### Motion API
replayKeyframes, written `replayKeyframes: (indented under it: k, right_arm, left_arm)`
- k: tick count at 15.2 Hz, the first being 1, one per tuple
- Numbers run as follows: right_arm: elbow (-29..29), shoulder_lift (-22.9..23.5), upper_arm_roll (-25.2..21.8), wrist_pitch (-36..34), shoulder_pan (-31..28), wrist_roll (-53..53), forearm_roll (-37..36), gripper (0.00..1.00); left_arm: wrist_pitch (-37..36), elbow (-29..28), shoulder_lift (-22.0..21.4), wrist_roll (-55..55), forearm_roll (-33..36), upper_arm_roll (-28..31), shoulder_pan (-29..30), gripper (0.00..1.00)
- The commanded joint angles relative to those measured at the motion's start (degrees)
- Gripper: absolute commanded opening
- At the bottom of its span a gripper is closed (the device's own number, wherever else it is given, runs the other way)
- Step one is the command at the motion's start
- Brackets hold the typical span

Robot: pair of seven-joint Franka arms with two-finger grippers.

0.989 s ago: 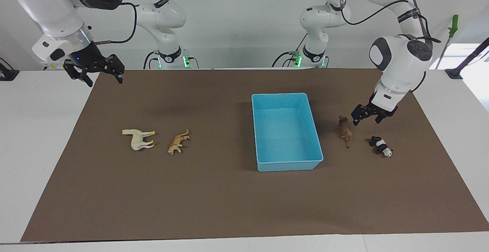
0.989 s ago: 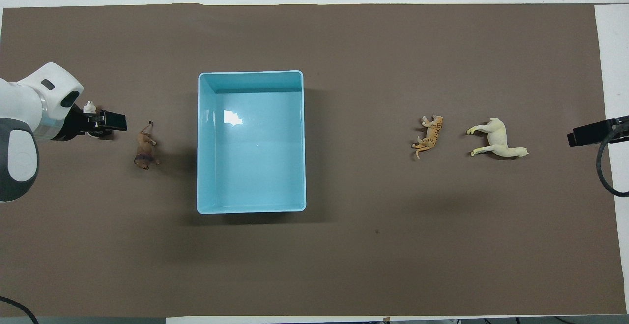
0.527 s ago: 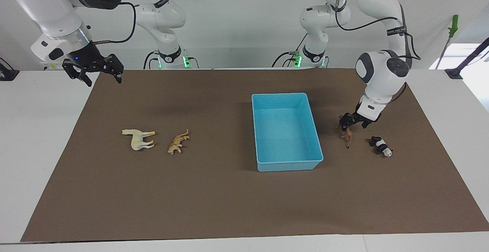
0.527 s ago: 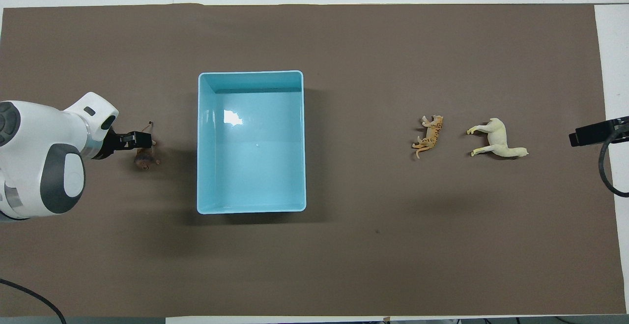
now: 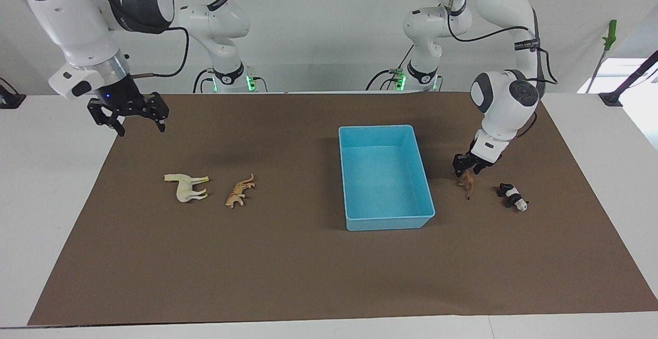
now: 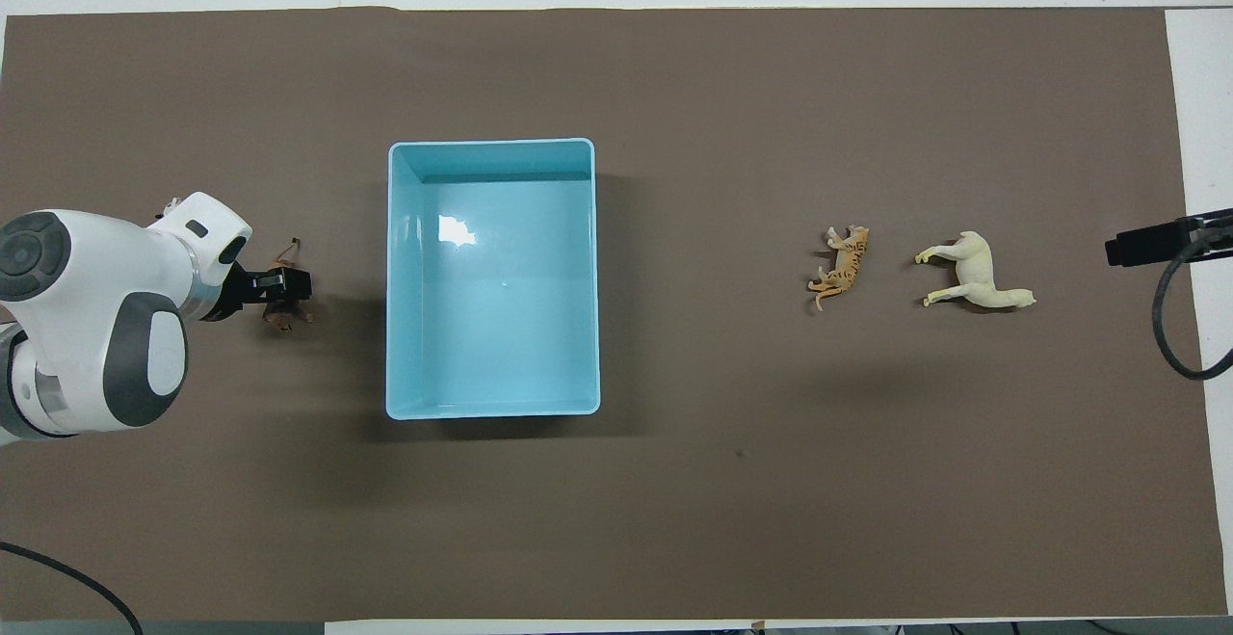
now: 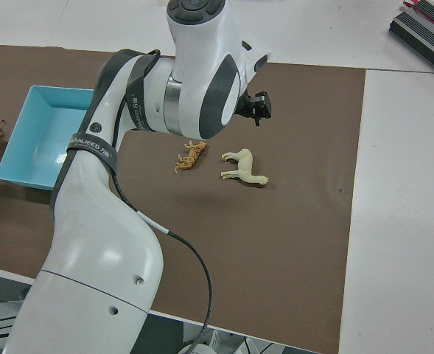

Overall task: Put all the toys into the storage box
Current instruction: 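Lower the left gripper onto the brown horse and close it, then drop the brown horse into the box while the right gripper reaches the cream horse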

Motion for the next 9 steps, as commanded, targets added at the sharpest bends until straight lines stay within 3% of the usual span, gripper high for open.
replayKeyframes:
  k: [1,2,4,6,9]
  right_arm:
    - [-3.01,5.7,0.32,7.98,-1.27,-6.33,-0.78,1.0]
    - [-2.92,8.86,0.32,10.79,-1.27,-7.93,-0.78,1.0]
    - [-2.92,13.44,0.32,15.89,-0.48,-7.77,-0.78,1.0]
    - [-3.62,14.78,0.32,16.09,0.48,-6.9,-0.78,1.0]
    - [-5.99,14.6,0.32,16.18,0.22,-6.1,-0.78,1.0]
  left_arm:
    - [-0.73,-1.09,-1.57,-3.82,-0.02,0.45,-1.29,0.0]
    - [-3.61,1.61,-1.13,-6.1,-0.02,0.45,-2.07,0.0]
    - [-16.31,12.65,0.27,-7.09,-0.37,0.45,-2.78,0.0]
    - [-26.27,22.51,1.68,-11.9,-0.64,0.1,-3.83,0.0]
    - [-27.9,25.71,1.51,-20.07,-7.3,0.01,-7.16,0.0]
